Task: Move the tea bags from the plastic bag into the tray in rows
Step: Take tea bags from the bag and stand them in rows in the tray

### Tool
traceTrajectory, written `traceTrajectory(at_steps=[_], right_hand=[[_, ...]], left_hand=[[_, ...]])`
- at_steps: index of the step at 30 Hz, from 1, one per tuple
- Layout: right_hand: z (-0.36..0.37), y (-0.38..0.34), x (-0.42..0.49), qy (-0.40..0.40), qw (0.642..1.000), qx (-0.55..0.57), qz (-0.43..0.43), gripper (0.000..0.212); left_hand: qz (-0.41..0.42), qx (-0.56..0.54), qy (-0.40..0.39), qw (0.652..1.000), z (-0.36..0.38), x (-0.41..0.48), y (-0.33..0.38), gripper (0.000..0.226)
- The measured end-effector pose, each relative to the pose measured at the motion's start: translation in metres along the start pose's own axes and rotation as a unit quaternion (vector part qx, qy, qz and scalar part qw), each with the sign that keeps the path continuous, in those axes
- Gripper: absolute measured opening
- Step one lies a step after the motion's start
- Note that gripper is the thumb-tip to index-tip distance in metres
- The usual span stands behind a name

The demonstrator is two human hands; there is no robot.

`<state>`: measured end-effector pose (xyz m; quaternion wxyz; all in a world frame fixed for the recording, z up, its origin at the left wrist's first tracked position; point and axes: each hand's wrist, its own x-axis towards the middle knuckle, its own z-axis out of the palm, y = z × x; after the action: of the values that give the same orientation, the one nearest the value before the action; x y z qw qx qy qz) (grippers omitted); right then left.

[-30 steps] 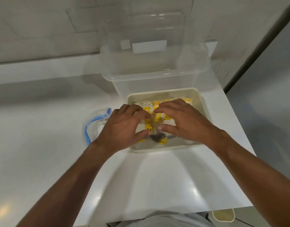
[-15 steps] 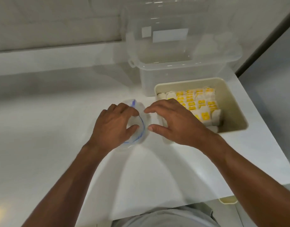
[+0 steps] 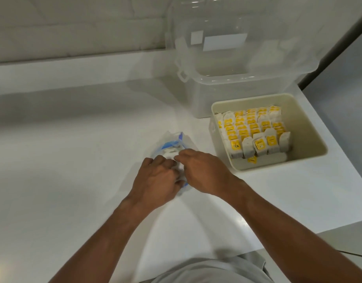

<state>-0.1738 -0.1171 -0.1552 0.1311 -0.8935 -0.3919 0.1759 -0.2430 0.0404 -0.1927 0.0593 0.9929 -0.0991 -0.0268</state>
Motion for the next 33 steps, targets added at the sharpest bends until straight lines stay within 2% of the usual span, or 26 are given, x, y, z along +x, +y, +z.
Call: traceTrajectory(at_steps=[3,6,12,14,16,20,24,26,29,31,33], right_hand=[[0.011,0.000,-0.007,-0.025,0.997,-0.068,0.031,0.046],[0.018,0.000,-0.009,-0.015,0.997,-0.063,0.037,0.046],[0.023,0.005,-0.006,0.024,0.999,-0.027,0.031,0.036],[0.023,0.005,-0.005,0.043,0.998,-0.023,0.026,0.032],[0.020,0.006,-0.003,0.027,0.999,-0.027,0.029,0.032],[0.010,0.006,-0.001,0.008,0.999,-0.041,0.035,0.031],[0.010,0.009,-0.001,-0.009,0.998,-0.059,0.030,0.029],[0.012,0.011,0.000,0.005,0.998,-0.053,0.024,0.031],[0.006,0.009,-0.002,0.070,0.996,0.018,0.053,0.035],[-0.002,0.007,0.000,0.128,0.986,0.079,0.071,0.035],[-0.011,0.005,0.003,0.159,0.974,0.136,0.089,0.040]], left_hand=[[0.010,-0.023,0.011,1.000,0.002,-0.011,0.002,0.041],[0.013,-0.036,0.013,0.999,0.005,-0.015,0.001,0.037],[-0.061,-0.061,0.050,0.995,0.001,0.005,-0.004,0.006],[-0.069,-0.042,0.030,0.996,0.003,0.014,-0.009,0.015],[-0.060,-0.031,0.005,0.998,0.006,0.022,-0.013,0.024],[-0.063,0.021,-0.027,0.997,0.008,0.034,-0.014,0.021],[-0.039,0.065,-0.017,0.997,0.004,0.039,-0.013,0.018],[-0.030,0.062,0.007,0.998,-0.002,0.040,-0.012,0.018],[-0.032,0.031,0.032,0.999,-0.018,0.038,-0.013,0.007],[-0.031,-0.020,0.038,0.999,-0.032,0.037,-0.015,0.020],[-0.033,-0.068,0.043,0.996,-0.047,0.038,-0.016,0.024]])
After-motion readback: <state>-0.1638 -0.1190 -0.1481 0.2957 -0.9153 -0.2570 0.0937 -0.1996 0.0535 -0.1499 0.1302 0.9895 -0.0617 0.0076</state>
